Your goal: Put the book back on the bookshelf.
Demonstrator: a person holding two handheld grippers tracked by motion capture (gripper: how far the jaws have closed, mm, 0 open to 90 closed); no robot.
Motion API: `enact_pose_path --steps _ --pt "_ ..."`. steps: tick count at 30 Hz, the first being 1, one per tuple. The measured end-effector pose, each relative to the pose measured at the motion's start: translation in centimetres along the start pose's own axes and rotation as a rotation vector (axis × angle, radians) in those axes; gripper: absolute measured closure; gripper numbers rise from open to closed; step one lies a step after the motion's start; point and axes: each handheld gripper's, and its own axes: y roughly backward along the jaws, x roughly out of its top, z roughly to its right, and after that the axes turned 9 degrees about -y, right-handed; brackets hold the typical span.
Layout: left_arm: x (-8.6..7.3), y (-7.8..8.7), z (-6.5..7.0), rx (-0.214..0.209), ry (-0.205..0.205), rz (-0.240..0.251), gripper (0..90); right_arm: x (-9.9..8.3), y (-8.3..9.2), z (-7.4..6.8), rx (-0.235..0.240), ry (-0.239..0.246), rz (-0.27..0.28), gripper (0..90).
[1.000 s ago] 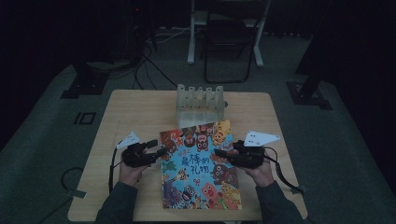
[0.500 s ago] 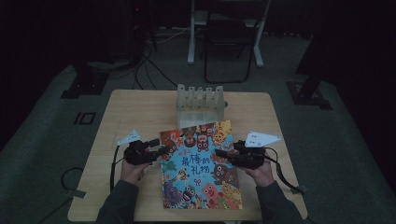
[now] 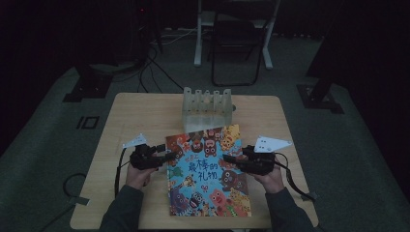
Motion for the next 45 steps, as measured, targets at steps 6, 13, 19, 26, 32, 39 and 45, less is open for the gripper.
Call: enact_pose_path --steps 6,13,19,26,32,39,45 --pt "0.3 0.2 0.5 0.018 -0.019 0.001 31.3 0.1 0.3 0.0 0.004 0.007 0.002 66.5" --pt "0.5 0.3 1.1 0.035 -0.033 0.0 31.3 0.3 0.5 -0.1 0.002 0.012 -0.003 66.5" --pt "0.9 0.4 1.7 0.054 -0.054 0.004 31.3 0.4 0.8 -0.1 0.008 0.014 -0.004 66.8" --pt "1.9 0.7 2.5 0.056 -0.081 0.028 31.5 0.5 1.6 0.1 0.011 0.011 -0.006 67.5" --pt "2.4 1.1 3.0 0.048 -0.092 0.058 33.5 0.3 2.0 0.4 0.001 0.005 -0.017 66.6" --pt "2.8 1.7 3.6 0.05 -0.115 0.088 37.6 0.2 2.3 0.7 -0.03 -0.003 0.001 65.0" --pt "3.5 2.1 4.4 0.049 -0.144 0.108 41.6 0.2 3.0 1.0 -0.035 -0.004 0.014 66.1"
